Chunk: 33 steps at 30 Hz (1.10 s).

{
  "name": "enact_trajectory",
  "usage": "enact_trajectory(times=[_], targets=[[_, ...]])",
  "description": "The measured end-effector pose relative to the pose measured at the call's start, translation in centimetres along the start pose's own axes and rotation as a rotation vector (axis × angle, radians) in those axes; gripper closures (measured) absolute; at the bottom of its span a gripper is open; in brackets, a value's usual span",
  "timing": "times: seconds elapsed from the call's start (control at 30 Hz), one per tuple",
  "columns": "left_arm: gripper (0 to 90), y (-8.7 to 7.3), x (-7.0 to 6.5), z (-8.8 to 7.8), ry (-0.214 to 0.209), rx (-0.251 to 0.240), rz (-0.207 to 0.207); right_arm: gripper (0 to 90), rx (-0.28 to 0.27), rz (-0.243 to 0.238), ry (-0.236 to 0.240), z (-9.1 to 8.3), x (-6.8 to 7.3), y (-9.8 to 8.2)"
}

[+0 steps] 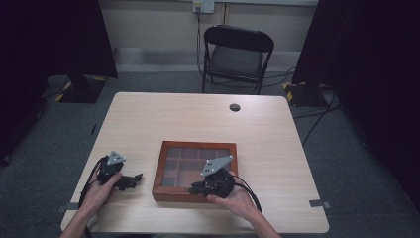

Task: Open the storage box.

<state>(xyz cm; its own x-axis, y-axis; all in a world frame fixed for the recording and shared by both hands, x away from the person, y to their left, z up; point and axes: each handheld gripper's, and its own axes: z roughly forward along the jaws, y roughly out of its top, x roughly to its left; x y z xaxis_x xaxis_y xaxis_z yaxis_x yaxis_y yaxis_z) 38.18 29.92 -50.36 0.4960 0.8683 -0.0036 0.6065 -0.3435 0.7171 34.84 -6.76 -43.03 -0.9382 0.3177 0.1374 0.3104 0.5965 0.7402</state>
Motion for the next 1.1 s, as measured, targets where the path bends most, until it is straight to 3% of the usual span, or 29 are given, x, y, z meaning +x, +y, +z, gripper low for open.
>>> enact_trajectory(times=[1.1], targets=[[0.0, 0.0, 0.0, 0.0, 0.0, 0.0, 0.0, 81.5, -0.026, 0.003, 0.017, -1.9, -0.3, 1.7]])
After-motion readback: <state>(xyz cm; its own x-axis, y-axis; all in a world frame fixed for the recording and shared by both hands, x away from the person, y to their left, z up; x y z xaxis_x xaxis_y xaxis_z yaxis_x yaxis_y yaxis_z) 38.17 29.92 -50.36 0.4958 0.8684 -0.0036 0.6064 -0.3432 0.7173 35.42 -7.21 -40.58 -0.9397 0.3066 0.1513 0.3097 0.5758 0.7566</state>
